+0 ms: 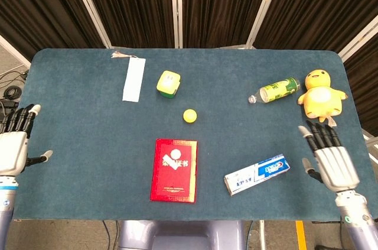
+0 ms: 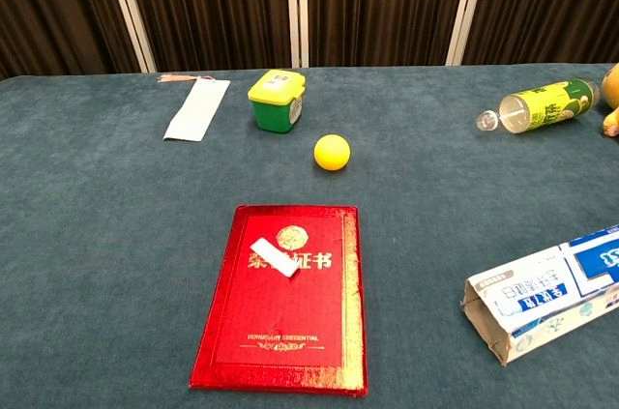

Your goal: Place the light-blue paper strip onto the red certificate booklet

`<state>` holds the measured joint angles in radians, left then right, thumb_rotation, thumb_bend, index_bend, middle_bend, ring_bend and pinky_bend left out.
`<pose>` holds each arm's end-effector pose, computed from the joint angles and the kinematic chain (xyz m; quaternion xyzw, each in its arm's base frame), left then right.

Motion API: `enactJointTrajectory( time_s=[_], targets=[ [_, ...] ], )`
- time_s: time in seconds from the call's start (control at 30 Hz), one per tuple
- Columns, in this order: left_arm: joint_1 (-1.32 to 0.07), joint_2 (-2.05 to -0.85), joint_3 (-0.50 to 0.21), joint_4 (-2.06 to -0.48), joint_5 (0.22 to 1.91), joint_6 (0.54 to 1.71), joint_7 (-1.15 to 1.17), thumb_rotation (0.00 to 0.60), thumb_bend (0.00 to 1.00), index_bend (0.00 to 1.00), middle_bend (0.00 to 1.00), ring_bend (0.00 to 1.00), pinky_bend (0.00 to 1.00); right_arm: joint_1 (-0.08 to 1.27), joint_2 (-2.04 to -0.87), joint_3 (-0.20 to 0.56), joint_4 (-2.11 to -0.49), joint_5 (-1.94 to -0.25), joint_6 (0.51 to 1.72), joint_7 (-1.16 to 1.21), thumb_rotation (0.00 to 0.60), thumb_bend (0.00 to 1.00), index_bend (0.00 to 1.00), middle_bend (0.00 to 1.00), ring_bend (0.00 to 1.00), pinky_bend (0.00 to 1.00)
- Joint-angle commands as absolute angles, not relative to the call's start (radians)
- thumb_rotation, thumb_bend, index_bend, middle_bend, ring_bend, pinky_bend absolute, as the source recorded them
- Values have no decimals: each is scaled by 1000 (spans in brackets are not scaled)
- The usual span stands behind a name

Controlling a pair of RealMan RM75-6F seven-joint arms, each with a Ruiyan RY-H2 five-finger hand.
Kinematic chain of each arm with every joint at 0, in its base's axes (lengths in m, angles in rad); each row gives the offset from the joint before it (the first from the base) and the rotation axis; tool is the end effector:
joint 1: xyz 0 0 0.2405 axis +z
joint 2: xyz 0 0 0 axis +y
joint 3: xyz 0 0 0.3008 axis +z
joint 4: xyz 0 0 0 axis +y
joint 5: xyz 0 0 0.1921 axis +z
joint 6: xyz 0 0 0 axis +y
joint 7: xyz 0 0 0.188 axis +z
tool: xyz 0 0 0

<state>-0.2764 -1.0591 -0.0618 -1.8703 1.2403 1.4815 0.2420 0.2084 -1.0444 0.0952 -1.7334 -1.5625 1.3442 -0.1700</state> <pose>-0.2945 0.2813 0.2063 -0.5780 -0.3872 -0.3787 0.6104 -0.2861 -0.2694 0.1891 0.6811 -0.3150 0.3737 0.5453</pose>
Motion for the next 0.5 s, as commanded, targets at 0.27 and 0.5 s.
enactJointTrajectory(
  time_s=[0.27, 0.5],
  targets=[
    [-258, -1019, -67, -1864, 1280, 1455, 173, 600, 0, 0, 0, 0, 0, 547, -1102, 170, -1848, -1486, 885, -321, 600, 851, 274, 0, 0, 0],
    [-264, -1023, -72, -1843, 1293, 1422, 159, 600, 0, 0, 0, 0, 0, 726, -1236, 212, -1840, -1334, 694, -413, 600, 915, 325, 0, 0, 0]
  ],
)
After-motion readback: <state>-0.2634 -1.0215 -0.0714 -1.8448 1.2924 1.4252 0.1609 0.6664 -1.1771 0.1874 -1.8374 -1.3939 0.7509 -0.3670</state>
